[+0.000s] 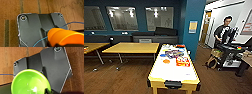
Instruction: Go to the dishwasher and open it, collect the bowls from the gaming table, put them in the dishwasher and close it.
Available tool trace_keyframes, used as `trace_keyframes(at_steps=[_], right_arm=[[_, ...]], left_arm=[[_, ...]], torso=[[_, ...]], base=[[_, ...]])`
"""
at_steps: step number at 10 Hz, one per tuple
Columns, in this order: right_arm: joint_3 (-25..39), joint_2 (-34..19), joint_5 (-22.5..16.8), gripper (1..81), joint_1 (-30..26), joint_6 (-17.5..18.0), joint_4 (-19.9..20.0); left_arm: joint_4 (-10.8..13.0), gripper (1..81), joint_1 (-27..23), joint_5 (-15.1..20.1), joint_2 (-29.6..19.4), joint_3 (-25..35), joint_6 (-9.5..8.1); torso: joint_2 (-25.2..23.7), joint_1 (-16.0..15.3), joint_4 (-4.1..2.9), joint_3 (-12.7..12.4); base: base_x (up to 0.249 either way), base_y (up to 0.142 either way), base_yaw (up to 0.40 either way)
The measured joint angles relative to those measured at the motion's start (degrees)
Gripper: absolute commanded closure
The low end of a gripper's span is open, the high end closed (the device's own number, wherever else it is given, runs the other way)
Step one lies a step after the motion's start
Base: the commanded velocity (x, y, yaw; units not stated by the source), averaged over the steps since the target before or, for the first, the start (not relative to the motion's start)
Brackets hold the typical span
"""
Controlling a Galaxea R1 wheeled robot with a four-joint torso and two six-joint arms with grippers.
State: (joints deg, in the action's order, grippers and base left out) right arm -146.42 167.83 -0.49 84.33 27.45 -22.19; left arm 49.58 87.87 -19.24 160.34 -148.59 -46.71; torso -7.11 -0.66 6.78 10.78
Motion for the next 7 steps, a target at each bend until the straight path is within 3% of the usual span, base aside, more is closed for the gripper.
trace_keyframes(at_steps=[7], right_arm=[[-0.2, 1.1, 0.0, 81.1, 0.4, 0.0, -0.4]], left_arm=[[0.0, 81.1, 0.6, 0.3, 1.5, -0.4, 0.0]], torso=[[0.0, 0.0, 0.0, 0.0]], base=[[-0.147, 0.0, 0.0]])
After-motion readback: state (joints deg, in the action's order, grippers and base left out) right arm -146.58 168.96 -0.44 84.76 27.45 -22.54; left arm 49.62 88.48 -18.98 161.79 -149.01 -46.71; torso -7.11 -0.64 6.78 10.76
